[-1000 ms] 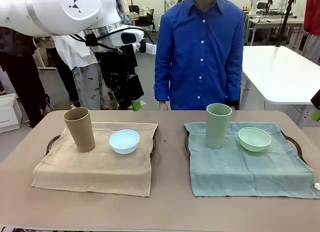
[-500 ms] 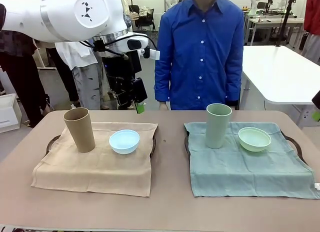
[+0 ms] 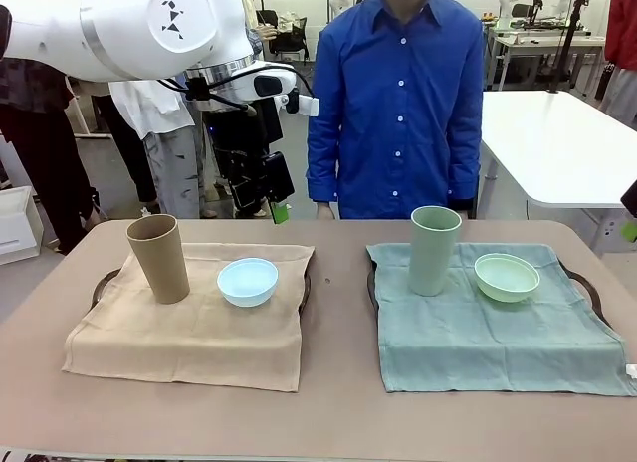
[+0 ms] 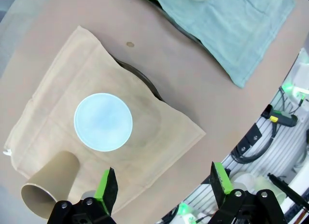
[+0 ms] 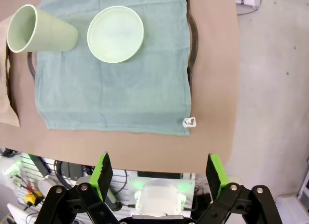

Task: Set up a tray with a mat and arrange the tableware.
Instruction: Place the Picnic Bowl and Reusable plastic cup back onto the Handle tray in front of the human's position.

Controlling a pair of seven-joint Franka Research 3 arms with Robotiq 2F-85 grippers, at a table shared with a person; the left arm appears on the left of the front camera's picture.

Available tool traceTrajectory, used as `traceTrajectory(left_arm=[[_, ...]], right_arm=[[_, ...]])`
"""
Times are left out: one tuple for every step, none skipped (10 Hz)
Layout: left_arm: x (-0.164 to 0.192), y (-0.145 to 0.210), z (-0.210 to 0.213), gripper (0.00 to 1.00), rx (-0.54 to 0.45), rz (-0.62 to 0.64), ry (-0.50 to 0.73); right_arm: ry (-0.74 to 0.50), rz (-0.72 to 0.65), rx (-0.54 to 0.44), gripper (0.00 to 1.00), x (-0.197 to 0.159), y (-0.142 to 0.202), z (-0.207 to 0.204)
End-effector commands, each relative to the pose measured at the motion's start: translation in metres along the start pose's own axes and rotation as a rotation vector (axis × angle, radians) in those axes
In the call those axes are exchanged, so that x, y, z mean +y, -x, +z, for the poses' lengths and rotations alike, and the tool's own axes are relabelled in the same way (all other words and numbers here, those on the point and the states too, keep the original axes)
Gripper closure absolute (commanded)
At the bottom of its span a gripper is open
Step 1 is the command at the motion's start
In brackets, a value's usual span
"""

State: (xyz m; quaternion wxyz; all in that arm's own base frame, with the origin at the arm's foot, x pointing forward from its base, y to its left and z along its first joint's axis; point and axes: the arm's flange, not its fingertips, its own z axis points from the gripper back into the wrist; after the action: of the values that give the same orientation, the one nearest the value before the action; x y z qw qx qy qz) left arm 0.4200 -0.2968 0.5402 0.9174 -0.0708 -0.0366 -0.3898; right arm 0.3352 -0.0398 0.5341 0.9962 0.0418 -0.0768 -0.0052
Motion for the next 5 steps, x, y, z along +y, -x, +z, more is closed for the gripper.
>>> traceTrajectory(left_arm=[[-0.0018,-0.0008,0.0019,0.0,0.004,0.008,-0.023],[-0.0018,-0.0008,0.0019,0.0,0.004,0.008,-0.023],[-0.0018,-0.0008,0.0019,0.0,0.004,0.008,-0.023],[-0.0018,-0.0008,0.0019,0.0,0.004,0.008,-0.023],[-0.0018,-0.0008,0.0019,0.0,0.004,0.008,-0.023]], right_arm=[[0.006,-0.006,-0.004,0.0,-0.0012,-0.0026,-0.0012],[0.006,-0.006,-0.004,0.0,-0.0012,-0.0026,-0.0012],[0.006,-0.006,-0.004,0.0,-0.0012,-0.0026,-0.0012],[0.006,-0.006,-0.004,0.0,-0.0012,-0.0026,-0.0012],[0.006,-0.006,-0.004,0.0,-0.0012,-0.0026,-0.0012]])
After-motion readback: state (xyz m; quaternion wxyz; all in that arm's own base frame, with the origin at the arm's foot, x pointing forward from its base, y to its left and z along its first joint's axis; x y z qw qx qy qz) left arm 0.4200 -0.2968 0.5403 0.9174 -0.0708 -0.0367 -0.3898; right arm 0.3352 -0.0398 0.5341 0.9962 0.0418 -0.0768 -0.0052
